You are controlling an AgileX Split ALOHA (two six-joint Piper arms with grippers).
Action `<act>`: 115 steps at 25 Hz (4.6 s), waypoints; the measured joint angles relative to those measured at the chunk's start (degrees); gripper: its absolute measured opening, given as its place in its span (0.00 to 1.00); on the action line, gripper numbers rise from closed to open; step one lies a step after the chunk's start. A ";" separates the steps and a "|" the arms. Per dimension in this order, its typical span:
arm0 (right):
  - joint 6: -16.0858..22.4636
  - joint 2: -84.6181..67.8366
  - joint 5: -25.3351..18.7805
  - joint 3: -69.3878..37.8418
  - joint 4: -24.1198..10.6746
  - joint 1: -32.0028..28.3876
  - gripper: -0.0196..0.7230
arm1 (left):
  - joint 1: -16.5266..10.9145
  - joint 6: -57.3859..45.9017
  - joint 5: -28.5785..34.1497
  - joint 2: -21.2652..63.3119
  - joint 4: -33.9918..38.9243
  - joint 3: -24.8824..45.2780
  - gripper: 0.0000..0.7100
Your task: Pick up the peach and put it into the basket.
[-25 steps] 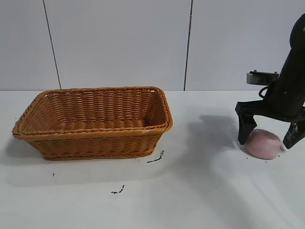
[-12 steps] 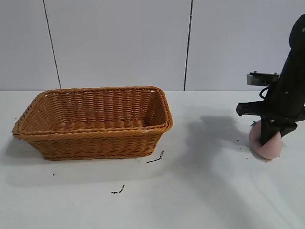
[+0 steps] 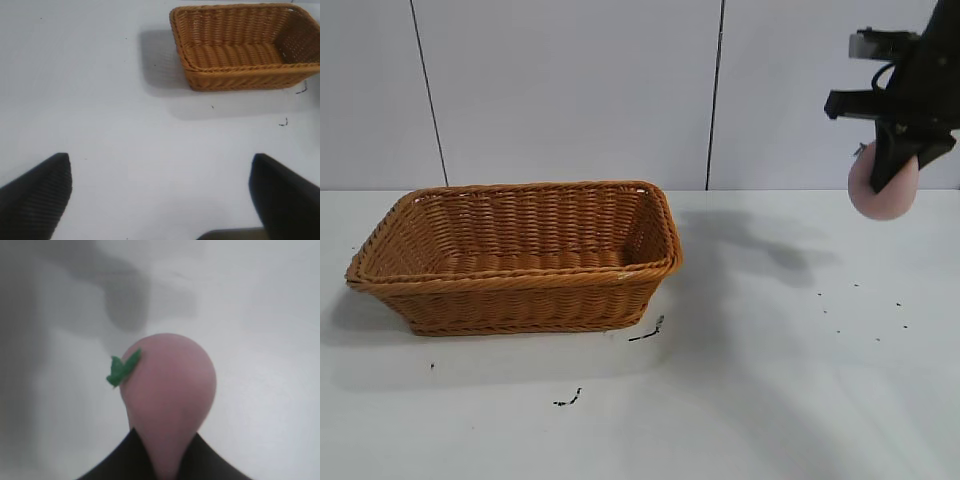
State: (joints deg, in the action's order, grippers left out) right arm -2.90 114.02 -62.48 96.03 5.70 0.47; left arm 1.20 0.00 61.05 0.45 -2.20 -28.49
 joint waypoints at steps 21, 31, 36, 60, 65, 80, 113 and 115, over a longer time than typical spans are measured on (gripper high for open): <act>-0.05 7.32 3.70 18.54 0.57 29.60 0.02 | 0.00 0.00 0.00 0.00 0.00 0.00 0.98; -0.23 19.21 16.20 18.59 0.46 33.59 0.02 | 0.00 0.00 0.00 0.00 0.00 0.00 0.98; -0.23 23.94 17.82 18.59 0.46 33.59 0.03 | 0.00 0.00 0.00 0.00 0.00 0.00 0.98; -0.23 17.63 0.72 36.73 -0.43 33.03 0.96 | 0.00 0.00 0.00 0.00 0.00 0.00 0.98; -0.23 17.64 -2.23 39.22 -1.43 27.50 0.96 | 0.00 0.00 0.00 0.00 0.00 0.00 0.98; -0.24 17.64 -6.88 39.22 -2.46 3.48 0.96 | 0.00 0.00 0.00 0.00 0.00 0.00 0.98; -0.24 -55.18 -6.94 -38.03 -1.61 -0.77 0.96 | 0.00 0.00 0.00 0.00 0.00 0.00 0.98; -0.24 -62.57 -6.88 -45.53 -1.61 -0.77 0.96 | 0.00 0.00 0.00 0.00 0.00 0.00 0.98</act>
State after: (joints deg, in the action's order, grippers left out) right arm -3.15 51.45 -69.36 50.50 4.09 -0.30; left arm 1.20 0.00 61.05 0.45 -2.20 -28.49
